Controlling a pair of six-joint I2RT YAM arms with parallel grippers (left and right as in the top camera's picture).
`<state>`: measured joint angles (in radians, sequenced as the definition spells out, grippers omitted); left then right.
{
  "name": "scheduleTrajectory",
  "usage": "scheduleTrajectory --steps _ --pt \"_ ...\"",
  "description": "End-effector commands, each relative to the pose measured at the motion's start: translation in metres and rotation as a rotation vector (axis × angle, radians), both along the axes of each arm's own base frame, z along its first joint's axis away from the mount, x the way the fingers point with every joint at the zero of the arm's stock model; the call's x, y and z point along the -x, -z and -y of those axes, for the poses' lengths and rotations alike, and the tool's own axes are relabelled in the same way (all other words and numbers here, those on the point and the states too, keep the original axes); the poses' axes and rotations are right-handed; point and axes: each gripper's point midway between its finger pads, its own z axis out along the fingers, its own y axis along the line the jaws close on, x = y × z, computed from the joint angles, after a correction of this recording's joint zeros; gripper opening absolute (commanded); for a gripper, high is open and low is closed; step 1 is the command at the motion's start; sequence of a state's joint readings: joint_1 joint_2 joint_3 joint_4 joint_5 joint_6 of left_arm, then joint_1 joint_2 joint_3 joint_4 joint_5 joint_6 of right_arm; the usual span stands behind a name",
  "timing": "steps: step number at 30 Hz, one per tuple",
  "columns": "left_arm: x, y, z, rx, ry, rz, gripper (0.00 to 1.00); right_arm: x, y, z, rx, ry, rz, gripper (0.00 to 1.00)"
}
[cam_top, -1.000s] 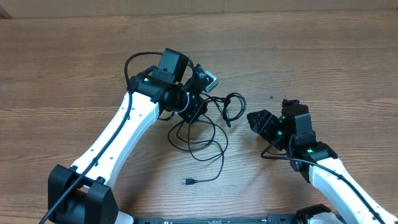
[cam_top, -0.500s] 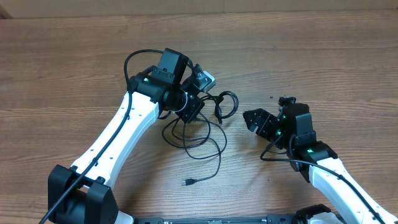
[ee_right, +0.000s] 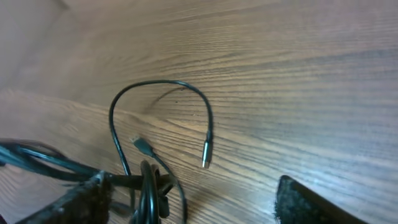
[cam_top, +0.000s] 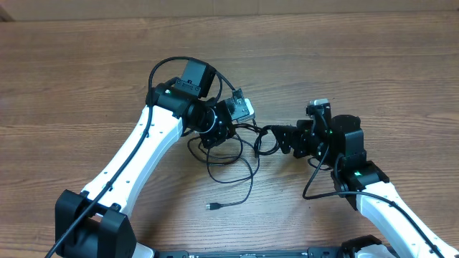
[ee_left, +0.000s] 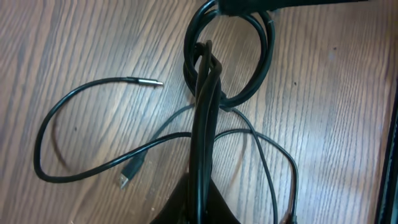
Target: Untangle cables
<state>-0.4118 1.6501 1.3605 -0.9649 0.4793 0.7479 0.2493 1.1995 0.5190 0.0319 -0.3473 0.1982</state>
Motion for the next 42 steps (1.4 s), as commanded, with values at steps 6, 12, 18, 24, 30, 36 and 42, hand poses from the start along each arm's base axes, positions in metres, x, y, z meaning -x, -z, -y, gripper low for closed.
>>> scheduleTrajectory --steps 6,12,18,24,30,36,42 --pt "0.007 -0.015 0.019 0.139 0.105 0.012 0.04 0.002 -0.007 -0.006 0.024 -0.074 0.046 0.49" --pt "0.008 -0.019 0.024 0.172 0.116 0.013 0.04 0.005 -0.007 -0.008 0.015 -0.089 0.038 0.35" --pt "0.007 -0.022 0.027 0.193 0.122 0.020 0.04 0.007 -0.003 -0.007 0.018 -0.089 0.019 0.04" --pt "0.009 -0.020 0.024 0.177 0.116 0.007 0.04 0.004 -0.011 -0.011 -0.088 -0.031 -0.022 0.04" --pt "0.011 -0.017 0.022 0.166 0.046 -0.056 0.04 -0.014 -0.061 -0.023 -0.349 0.030 0.033 0.04" --pt "0.010 -0.016 0.020 0.153 0.014 -0.070 0.04 -0.018 -0.127 -0.034 -0.569 -0.030 0.178 0.04" --pt "0.011 -0.015 0.019 0.150 0.004 -0.084 0.04 -0.017 -0.139 -0.034 -0.653 -0.021 0.159 0.04"
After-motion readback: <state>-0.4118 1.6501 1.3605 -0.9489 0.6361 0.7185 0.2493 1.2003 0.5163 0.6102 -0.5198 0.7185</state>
